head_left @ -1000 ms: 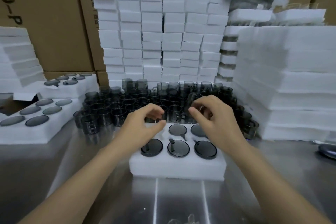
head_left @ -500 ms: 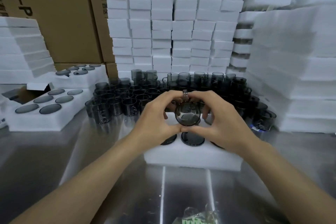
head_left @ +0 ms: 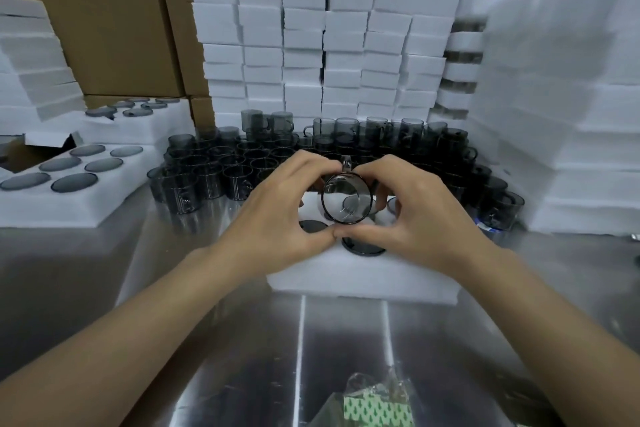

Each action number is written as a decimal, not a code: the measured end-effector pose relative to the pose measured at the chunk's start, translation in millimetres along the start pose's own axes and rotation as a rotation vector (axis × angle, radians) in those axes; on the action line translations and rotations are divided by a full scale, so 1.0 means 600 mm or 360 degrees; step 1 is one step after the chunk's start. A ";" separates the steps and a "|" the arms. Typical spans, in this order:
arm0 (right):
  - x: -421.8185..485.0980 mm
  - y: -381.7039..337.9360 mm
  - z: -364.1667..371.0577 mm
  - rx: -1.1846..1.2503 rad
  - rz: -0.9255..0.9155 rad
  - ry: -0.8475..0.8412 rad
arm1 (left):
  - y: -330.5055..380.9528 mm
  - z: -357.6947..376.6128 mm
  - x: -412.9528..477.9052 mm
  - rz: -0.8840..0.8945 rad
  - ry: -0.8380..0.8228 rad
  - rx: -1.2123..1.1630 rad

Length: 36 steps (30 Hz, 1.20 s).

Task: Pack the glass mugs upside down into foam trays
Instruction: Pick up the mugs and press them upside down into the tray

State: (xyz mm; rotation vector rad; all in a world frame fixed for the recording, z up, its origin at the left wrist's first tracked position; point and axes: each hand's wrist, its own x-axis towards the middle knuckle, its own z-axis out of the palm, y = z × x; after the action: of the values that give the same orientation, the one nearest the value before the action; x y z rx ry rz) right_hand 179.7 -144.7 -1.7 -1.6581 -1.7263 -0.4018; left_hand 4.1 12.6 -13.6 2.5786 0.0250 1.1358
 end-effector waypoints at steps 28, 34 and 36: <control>0.009 -0.028 -0.004 0.0473 0.0698 0.0065 | 0.011 0.008 -0.008 -0.0201 0.0170 -0.0312; 0.007 -0.029 -0.001 0.0384 0.0663 0.0048 | 0.008 0.006 -0.006 -0.0201 0.0106 -0.0297; 0.006 -0.031 -0.001 0.0370 0.0656 0.0054 | 0.009 0.004 -0.006 -0.0203 0.0097 -0.0306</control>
State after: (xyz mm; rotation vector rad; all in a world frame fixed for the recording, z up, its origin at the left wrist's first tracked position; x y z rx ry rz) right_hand 162.5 -144.8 5.6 -1.7633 -1.3042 -0.0333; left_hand 2.8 6.3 -16.3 2.3386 0.0886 1.1117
